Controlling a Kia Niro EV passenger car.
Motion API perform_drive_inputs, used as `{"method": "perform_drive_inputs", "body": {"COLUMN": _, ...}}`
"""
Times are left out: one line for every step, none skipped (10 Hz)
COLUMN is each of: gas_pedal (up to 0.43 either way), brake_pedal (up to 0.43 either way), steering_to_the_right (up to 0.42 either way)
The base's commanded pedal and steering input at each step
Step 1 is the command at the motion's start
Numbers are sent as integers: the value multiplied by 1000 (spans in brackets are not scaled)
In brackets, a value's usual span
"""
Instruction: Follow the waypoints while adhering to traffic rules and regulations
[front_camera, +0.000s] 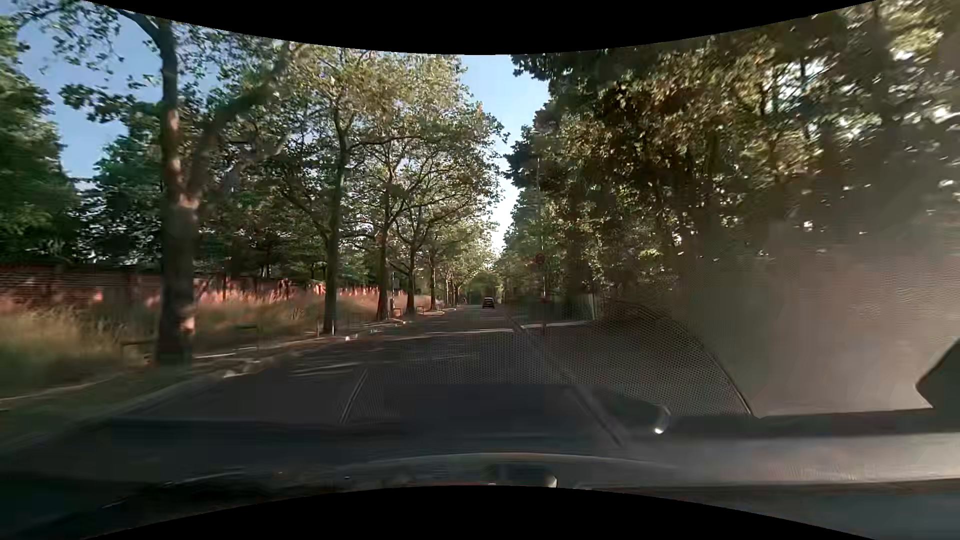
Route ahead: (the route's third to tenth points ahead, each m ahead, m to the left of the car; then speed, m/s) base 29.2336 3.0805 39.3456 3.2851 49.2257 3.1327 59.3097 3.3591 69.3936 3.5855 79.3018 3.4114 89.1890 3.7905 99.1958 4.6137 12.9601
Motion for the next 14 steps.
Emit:
{"method": "perform_drive_inputs", "body": {"gas_pedal": 118, "brake_pedal": 0, "steering_to_the_right": -8}}
{"method": "perform_drive_inputs", "body": {"gas_pedal": 118, "brake_pedal": 0, "steering_to_the_right": -6}}
{"method": "perform_drive_inputs", "body": {"gas_pedal": 118, "brake_pedal": 0, "steering_to_the_right": -6}}
{"method": "perform_drive_inputs", "body": {"gas_pedal": 118, "brake_pedal": 0, "steering_to_the_right": -6}}
{"method": "perform_drive_inputs", "body": {"gas_pedal": 118, "brake_pedal": 0, "steering_to_the_right": -5}}
{"method": "perform_drive_inputs", "body": {"gas_pedal": 118, "brake_pedal": 0, "steering_to_the_right": -4}}
{"method": "perform_drive_inputs", "body": {"gas_pedal": 118, "brake_pedal": 0, "steering_to_the_right": -2}}
{"method": "perform_drive_inputs", "body": {"gas_pedal": 118, "brake_pedal": 0, "steering_to_the_right": 0}}
{"method": "perform_drive_inputs", "body": {"gas_pedal": 118, "brake_pedal": 0, "steering_to_the_right": 0}}
{"method": "perform_drive_inputs", "body": {"gas_pedal": 118, "brake_pedal": 0, "steering_to_the_right": 0}}
{"method": "perform_drive_inputs", "body": {"gas_pedal": 118, "brake_pedal": 0, "steering_to_the_right": 0}}
{"method": "perform_drive_inputs", "body": {"gas_pedal": 118, "brake_pedal": 0, "steering_to_the_right": 0}}
{"method": "perform_drive_inputs", "body": {"gas_pedal": 118, "brake_pedal": 0, "steering_to_the_right": 0}}
{"method": "perform_drive_inputs", "body": {"gas_pedal": 118, "brake_pedal": 0, "steering_to_the_right": 0}}
